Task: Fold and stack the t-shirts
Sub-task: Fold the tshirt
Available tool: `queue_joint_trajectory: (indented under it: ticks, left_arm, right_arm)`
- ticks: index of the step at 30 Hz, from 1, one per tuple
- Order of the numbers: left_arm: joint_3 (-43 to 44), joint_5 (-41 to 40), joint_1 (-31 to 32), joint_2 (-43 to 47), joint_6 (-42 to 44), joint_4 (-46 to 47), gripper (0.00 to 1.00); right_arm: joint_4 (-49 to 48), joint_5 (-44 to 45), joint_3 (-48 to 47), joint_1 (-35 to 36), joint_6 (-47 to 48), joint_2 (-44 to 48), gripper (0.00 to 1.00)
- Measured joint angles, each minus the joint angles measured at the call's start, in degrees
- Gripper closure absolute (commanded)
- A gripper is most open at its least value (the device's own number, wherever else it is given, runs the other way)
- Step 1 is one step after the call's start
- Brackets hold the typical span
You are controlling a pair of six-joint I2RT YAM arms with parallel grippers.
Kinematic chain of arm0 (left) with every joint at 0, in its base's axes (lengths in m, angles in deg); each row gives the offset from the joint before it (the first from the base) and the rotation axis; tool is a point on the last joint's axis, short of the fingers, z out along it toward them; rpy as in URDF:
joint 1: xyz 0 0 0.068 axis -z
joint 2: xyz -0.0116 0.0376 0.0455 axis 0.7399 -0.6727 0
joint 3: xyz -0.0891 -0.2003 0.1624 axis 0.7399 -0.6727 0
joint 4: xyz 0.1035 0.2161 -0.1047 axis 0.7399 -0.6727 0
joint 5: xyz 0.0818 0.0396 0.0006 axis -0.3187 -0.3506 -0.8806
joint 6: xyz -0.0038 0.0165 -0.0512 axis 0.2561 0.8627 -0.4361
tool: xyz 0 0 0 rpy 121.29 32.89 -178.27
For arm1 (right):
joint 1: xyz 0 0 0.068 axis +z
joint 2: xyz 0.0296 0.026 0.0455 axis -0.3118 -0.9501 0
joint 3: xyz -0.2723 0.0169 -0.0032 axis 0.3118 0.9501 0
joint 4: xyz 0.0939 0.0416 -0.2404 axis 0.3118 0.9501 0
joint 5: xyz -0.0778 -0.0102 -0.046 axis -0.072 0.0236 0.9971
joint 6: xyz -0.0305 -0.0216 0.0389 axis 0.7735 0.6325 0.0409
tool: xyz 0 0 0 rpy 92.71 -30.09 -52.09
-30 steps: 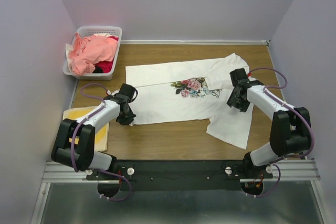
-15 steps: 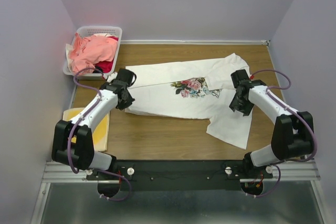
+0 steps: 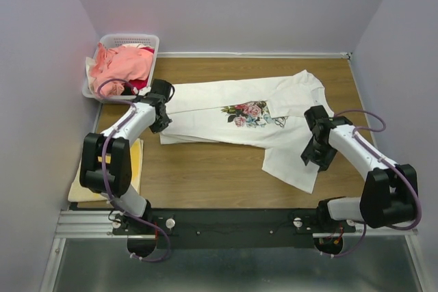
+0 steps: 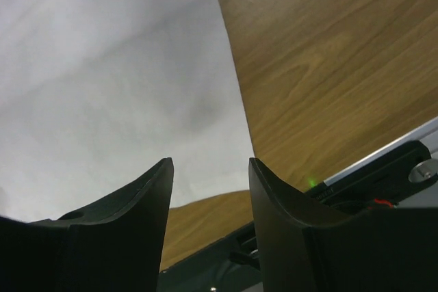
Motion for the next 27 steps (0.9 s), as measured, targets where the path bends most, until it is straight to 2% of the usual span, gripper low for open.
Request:
queue_joint_trajectory:
  ticks: [3, 8, 19, 27]
  left_arm:
    - [0.04, 0.04, -0.02, -0.87, 1.18, 1.16, 1.0]
    - [0.9, 0.11, -0.37, -3.98, 3.08, 2.97, 1.0]
    - [4.61, 0.59, -1.38, -7.15, 5.77, 4.02, 1.0]
    - [8.48, 0.68, -3.69, -8.87, 7.5, 3.98, 1.0]
  right_arm:
    - [2.25, -1.2, 2.05, 0.0, -0.87, 1.97, 0.49]
    - [5.44, -3.04, 4.26, 0.92, -2.51, 3.72, 0.53]
    - [6.25, -5.09, 5.57, 5.62, -7.54, 0.59, 0.53]
    - [4.0, -5.77, 7.45, 5.99, -9.92, -3.39, 0.51]
